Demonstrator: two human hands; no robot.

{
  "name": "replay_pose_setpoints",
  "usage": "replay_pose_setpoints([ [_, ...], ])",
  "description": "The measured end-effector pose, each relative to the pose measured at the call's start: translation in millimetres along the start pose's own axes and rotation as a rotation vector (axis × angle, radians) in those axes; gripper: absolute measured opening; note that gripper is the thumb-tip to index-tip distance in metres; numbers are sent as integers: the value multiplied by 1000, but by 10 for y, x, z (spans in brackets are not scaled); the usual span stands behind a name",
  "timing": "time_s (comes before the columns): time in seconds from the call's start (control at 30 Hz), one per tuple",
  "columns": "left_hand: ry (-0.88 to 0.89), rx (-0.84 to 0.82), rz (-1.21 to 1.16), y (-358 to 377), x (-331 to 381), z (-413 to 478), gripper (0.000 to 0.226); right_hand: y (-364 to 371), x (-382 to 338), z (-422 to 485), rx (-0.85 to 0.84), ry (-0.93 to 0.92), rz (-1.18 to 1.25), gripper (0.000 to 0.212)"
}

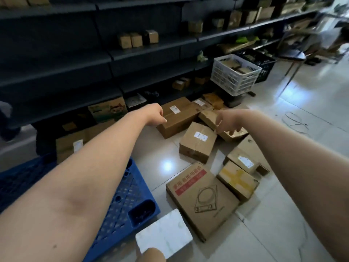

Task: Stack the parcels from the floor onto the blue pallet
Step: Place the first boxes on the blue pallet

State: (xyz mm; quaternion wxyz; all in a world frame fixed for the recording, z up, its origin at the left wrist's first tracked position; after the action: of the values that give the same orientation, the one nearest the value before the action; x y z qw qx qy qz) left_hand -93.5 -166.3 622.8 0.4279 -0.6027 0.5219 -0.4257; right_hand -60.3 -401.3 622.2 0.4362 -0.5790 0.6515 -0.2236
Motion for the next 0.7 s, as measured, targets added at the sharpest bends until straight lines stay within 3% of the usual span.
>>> replay_pose_setpoints([
  [0.1, 50, -16, 18, 95, 277, 1, 29, 18, 394, -138, 96, 59, 1, 46],
  [0.23, 80, -41, -10, 376, 477, -15, 29, 297, 873, -290, 64, 159, 25, 38],
  [0.43, 48, -276, -272, 1320, 601, -317, 25, 988, 1372, -401, -40, 261, 62, 18],
  [0.53, -31, -278, -450, 1683, 690, -412, 13, 1190, 1552, -310, -97, 282, 109, 46],
  [0.7, -76, -276, -452, 1928, 990, -187, 10, 1254, 1950, 122, -139, 227, 180, 53],
])
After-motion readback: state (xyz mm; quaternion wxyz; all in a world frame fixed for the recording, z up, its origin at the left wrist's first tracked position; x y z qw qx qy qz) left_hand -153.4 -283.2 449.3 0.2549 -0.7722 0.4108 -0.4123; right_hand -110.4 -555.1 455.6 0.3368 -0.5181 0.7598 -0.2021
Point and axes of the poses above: each hand's wrist, its own z-axis towards the middle knuckle, its own y-axis out of the palm, x = y × z, the point moved 5 cm from there along z, towards the middle knuckle, and after that the axes turned 14 degrees about z, right-handed, at the moved point
